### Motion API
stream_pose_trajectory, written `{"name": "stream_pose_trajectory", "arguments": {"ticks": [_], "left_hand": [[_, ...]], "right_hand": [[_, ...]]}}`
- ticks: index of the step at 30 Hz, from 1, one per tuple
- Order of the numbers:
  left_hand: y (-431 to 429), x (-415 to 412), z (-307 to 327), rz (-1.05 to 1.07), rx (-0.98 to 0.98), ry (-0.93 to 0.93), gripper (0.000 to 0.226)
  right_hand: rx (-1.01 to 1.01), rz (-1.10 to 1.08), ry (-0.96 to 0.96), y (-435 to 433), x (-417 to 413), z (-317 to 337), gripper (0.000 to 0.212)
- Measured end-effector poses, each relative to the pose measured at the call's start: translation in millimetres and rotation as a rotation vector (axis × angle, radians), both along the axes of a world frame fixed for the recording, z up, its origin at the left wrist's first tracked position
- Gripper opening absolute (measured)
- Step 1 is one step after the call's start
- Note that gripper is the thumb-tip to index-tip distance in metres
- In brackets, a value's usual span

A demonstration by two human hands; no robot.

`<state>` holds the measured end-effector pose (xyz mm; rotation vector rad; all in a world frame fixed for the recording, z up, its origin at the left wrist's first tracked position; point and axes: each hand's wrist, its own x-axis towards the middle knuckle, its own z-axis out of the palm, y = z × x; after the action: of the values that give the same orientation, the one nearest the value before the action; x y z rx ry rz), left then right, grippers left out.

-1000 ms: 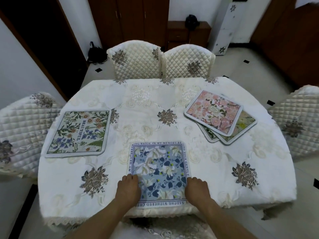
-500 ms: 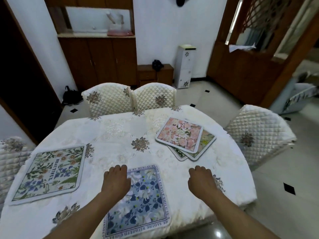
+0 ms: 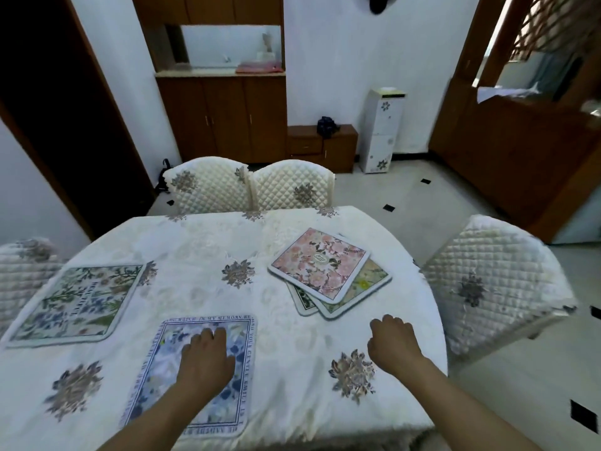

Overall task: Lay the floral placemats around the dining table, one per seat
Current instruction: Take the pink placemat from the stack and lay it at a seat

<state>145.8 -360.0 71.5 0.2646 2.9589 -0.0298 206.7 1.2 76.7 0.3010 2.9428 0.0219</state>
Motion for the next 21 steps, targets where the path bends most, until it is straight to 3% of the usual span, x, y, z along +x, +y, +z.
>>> {"name": "stream_pose_trajectory", "arguments": {"ticks": [10, 12, 15, 21], "left_hand": [[78, 5, 37, -0.114, -0.008, 0.108, 0.041], [96, 3, 37, -0.160, -0.008, 0.131, 0.038], [125, 6, 34, -0.170, -0.011, 0.127, 0.037], [189, 8, 18, -0.123, -0.010, 0.122, 0.034]], "right_hand": [[-0.020, 0.007, 0.054, 60, 12, 39, 0.013], [-0.015, 0.034, 0.078, 68, 18, 41, 0.006], [-0.017, 0.055, 0.078, 87, 23, 41, 0.017], [-0.047, 0.134, 0.064, 148, 3, 29, 0.008]]}}
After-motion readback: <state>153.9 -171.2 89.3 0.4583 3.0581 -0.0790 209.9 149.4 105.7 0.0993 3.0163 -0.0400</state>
